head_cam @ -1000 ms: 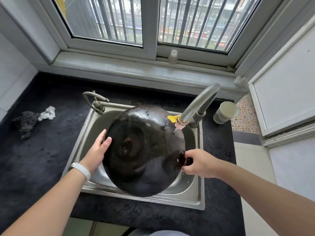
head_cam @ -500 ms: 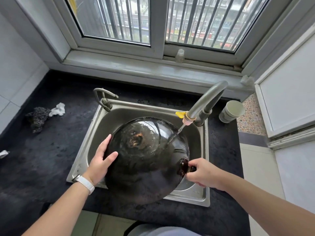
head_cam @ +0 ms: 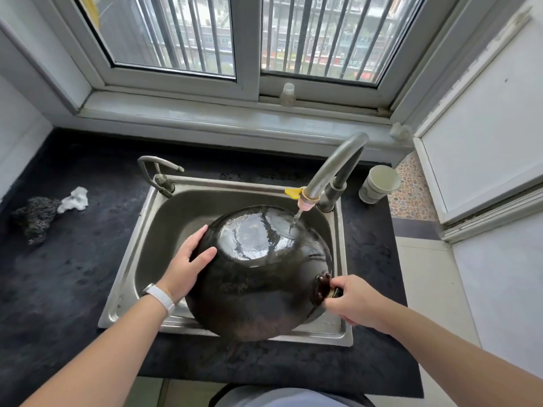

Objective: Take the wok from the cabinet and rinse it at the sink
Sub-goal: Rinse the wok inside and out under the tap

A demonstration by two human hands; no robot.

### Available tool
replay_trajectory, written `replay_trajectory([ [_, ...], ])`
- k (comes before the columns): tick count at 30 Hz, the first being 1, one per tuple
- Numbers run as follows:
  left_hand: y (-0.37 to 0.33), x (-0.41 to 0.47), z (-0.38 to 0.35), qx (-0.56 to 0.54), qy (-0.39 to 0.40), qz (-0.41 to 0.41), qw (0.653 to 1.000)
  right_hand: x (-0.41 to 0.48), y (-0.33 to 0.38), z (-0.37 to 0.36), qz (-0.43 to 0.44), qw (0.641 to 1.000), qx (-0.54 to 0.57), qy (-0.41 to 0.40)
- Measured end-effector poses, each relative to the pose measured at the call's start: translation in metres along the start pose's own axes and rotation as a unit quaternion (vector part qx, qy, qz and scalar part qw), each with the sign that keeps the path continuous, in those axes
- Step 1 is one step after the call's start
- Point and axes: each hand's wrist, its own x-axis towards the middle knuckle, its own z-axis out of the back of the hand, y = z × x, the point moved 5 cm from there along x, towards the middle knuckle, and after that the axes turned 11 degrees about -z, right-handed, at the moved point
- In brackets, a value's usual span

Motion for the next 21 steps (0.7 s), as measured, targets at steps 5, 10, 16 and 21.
replay_trajectory([
  [5, -0.014, 0.015, -0.016, 0.006, 0.027, -0.013, 1.0, -0.006, -0.01, 0.007, 0.001, 1.0, 0.022, -0.011],
  [10, -0.022, 0.023, -0.029, 0.039, 0.061, -0.031, 0.997, -0.011, -0.019, 0.014, 0.0, 0.999, 0.045, -0.006],
  [16, -0.038, 0.03, -0.044, 0.094, 0.095, -0.065, 0.989, -0.014, -0.026, 0.02, -0.007, 0.998, 0.062, -0.005],
  [21, -0.049, 0.034, -0.059, 0.148, 0.116, -0.091, 0.978, -0.015, -0.032, 0.021, -0.013, 0.997, 0.07, -0.014],
])
